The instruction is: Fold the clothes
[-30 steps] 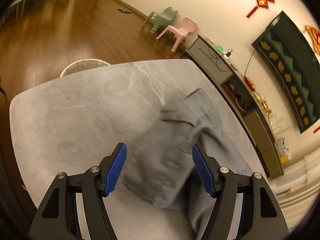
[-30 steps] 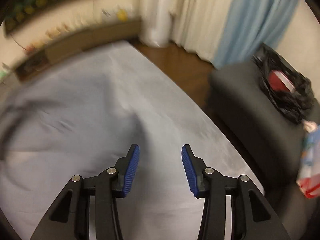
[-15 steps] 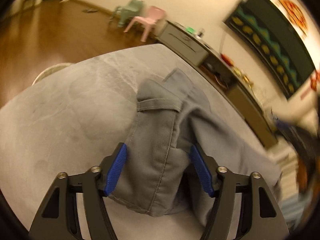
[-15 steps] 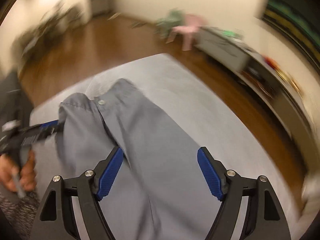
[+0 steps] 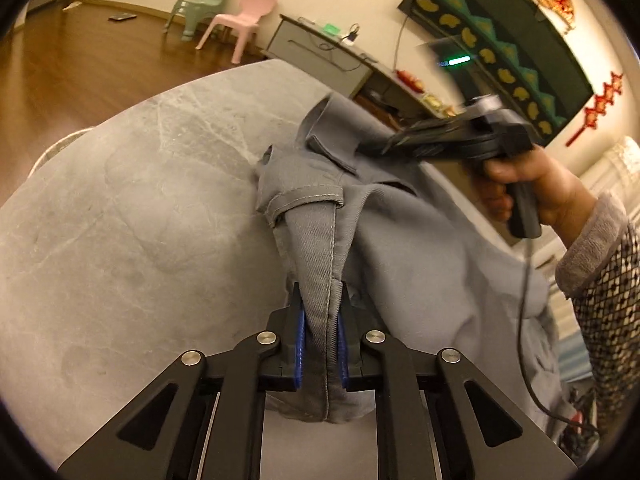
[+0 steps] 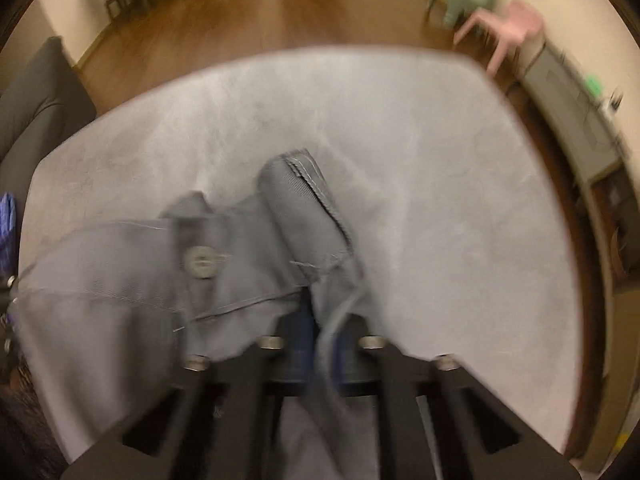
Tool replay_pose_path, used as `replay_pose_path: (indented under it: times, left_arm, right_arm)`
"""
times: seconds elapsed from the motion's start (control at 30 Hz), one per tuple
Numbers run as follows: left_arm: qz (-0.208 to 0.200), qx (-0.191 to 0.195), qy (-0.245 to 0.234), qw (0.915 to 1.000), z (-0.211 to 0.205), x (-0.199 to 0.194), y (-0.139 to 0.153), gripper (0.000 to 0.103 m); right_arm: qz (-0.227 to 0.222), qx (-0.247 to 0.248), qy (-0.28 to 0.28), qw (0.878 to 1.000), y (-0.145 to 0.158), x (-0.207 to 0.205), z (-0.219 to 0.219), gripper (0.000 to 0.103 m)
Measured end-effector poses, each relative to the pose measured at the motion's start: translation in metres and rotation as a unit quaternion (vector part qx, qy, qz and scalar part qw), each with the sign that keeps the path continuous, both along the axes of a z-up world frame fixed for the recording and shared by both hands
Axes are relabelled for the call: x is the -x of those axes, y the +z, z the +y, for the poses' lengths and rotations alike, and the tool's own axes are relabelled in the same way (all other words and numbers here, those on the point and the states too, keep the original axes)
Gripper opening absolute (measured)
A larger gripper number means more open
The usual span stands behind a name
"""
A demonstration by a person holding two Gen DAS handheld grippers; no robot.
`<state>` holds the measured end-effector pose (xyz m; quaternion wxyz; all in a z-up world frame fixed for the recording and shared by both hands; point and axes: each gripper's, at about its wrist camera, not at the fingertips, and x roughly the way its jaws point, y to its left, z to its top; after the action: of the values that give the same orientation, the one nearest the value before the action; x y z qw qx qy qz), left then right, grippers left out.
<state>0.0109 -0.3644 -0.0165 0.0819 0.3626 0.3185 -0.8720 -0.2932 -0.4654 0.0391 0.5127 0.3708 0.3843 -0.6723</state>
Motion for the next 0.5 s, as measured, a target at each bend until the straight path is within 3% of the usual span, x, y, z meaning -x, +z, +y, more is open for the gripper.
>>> replay_pose_path:
  times: [0.07,0.17,0.23,0.3,0.4,0.47,0.5]
  left_arm:
    - [0.024,0.007,-0.004,0.9997,0.002,-0.005,0.011,0.012]
    - [0.043,0.041,-0.005,0.9982,0.010,0.002,0.025,0.012]
    - [0.016,0.090,0.018,0.9957,0.015,0.018,0.026,0.017]
    - [-0.015,0.082,0.019,0.9963,0.010,0.033,0.016,0.031]
    - [-0.038,0.038,0.028,0.9982,-0.001,0.032,0.005,0.037]
    - [-0.001,-0.017,0.036,0.9992,-0.010,0.016,0.010,0.052]
    - [0.026,-0.045,0.038,0.9979,-0.015,0.007,0.014,0.065]
  right_arm:
    - [0.007,0.022,0.010,1.000,0.015,-0.004,0.007,0.004]
    - [0.104,0.132,-0.016,0.986,0.114,-0.021,0.057,0.004]
    - [0.172,0.130,-0.042,0.976,0.123,-0.023,0.054,0.004]
    - [0.242,0.069,-0.100,0.963,0.085,-0.006,0.026,0.004]
    - [0.247,-0.023,-0.155,0.956,0.022,0.014,0.018,0.002]
    - [0.240,-0.001,-0.179,0.954,0.034,0.001,0.043,0.000]
    - [0.242,0.016,-0.187,0.952,0.047,-0.007,0.061,0.000]
